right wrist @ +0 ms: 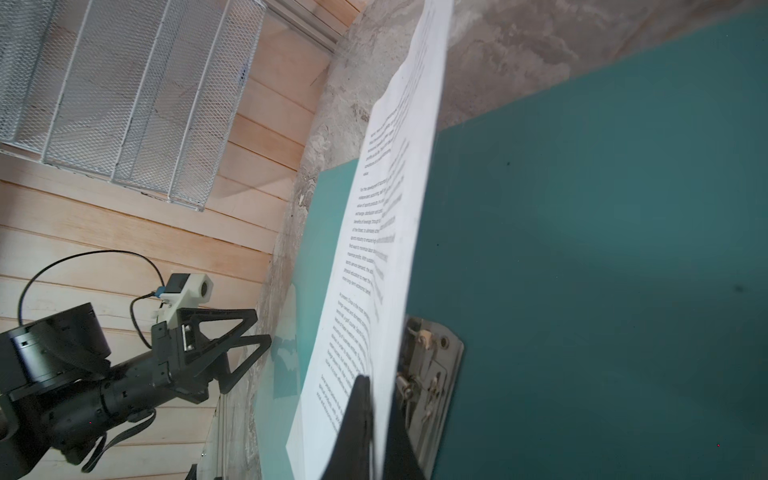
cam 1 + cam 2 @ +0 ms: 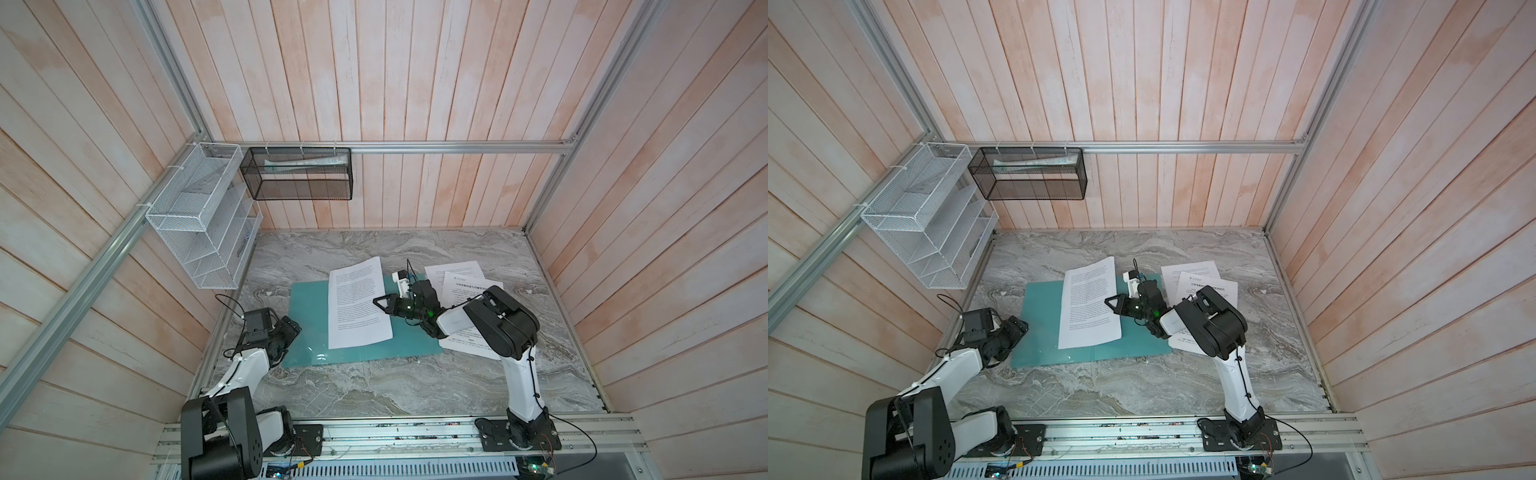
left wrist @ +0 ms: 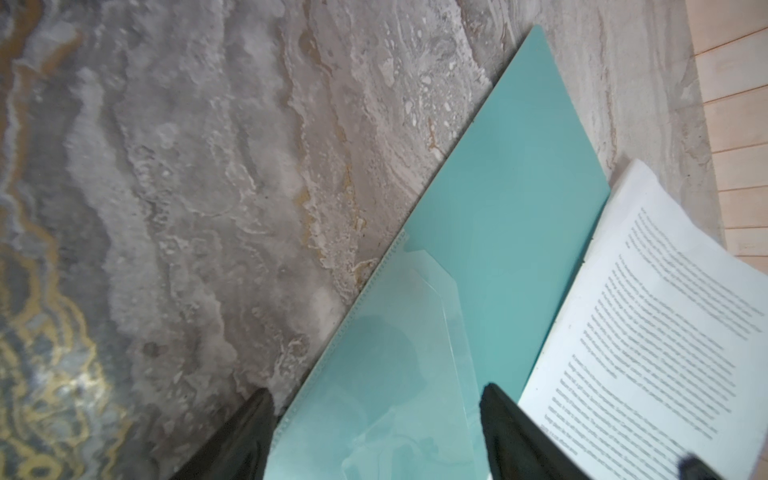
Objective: Put the files into the folder
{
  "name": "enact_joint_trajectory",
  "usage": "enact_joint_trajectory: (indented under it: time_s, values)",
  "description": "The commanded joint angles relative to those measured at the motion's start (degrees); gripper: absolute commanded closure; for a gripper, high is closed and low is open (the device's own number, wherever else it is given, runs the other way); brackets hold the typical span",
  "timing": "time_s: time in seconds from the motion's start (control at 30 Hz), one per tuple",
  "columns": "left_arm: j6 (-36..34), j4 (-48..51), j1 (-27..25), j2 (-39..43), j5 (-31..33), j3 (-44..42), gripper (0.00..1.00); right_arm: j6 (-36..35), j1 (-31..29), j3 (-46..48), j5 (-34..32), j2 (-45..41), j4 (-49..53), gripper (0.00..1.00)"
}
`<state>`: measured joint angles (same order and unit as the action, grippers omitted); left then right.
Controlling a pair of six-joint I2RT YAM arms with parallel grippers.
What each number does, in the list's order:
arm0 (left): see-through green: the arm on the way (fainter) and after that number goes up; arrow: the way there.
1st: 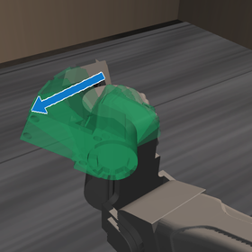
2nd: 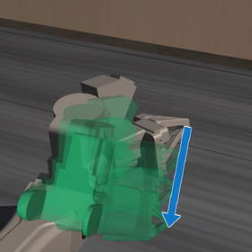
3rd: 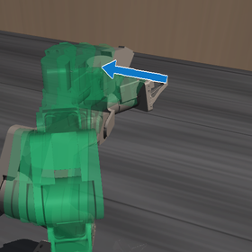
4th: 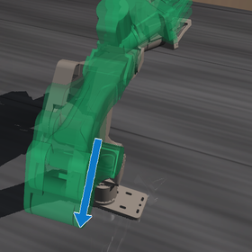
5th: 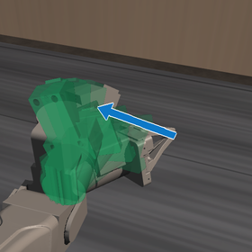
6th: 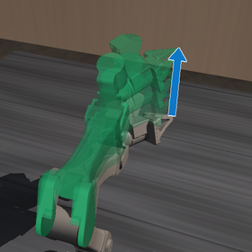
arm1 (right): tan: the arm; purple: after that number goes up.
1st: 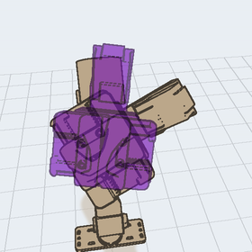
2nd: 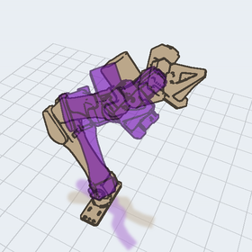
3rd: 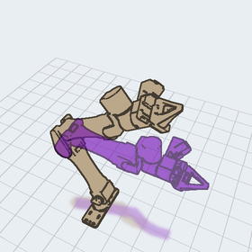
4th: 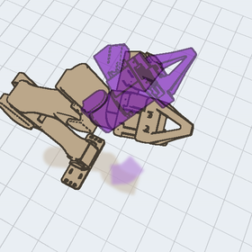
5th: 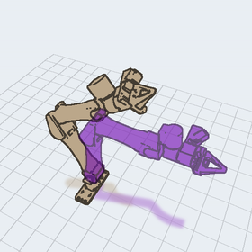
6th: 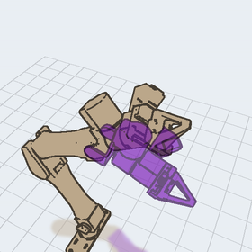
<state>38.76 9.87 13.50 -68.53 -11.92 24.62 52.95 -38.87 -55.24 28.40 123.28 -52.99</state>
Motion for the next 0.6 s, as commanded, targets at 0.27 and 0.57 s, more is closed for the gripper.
enact_joint_trajectory:
  time_s: [0.27,0.57]
  values:
    - [-1.67,2.58,0.3,-1.71,-2.0,-0.98,0.2,4.59,-4.41,-3.02,-6.12,3.35,-2.28,1.0]
    - [-1.76,2.2,0.3,-2.48,-2.65,-0.88,0.21,4.76,-7.01,-5.91,-9.23,4.11,0.51,1.0]
